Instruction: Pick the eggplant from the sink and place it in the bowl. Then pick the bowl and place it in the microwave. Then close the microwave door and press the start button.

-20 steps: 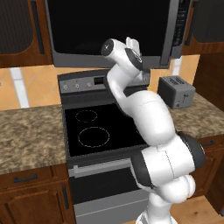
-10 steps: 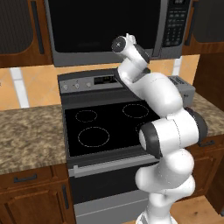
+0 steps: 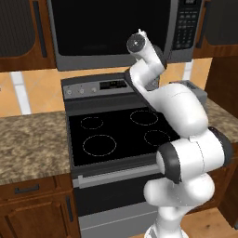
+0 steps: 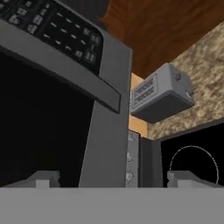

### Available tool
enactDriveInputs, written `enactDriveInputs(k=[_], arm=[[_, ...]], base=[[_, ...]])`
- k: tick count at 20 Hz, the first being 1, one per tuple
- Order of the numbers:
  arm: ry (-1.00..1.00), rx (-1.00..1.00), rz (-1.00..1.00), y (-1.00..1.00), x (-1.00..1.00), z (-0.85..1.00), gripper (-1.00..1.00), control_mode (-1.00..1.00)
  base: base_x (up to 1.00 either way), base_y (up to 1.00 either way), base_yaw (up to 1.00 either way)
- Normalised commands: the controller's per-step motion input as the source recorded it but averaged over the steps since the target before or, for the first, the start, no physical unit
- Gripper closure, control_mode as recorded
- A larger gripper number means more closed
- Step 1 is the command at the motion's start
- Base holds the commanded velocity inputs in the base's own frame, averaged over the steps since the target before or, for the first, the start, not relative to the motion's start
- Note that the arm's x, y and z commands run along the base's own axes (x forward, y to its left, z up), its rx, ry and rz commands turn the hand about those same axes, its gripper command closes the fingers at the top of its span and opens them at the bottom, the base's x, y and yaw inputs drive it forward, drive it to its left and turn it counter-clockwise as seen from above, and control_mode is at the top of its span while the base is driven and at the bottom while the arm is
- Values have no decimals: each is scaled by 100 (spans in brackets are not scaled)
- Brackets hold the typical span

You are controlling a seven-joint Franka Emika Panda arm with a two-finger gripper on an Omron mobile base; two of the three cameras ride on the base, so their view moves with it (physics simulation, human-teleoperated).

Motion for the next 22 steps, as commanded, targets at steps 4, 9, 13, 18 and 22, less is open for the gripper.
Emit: enactDriveInputs(k=[4,9,13,18,22], arm=[[-12,32,16,-84,-72,5,-100,-100],[-17,31,29,-100,-23,2,-100,-100],[-22,23,30,-100,-13,17,-100,-100],[-25,13,26,-92,11,31,-100,-100],[-22,6,21,-60,31,2,100,-100]], base=[[0,0,0],[0,0,0],[0,0,0],[0,0,0],[0,0,0]])
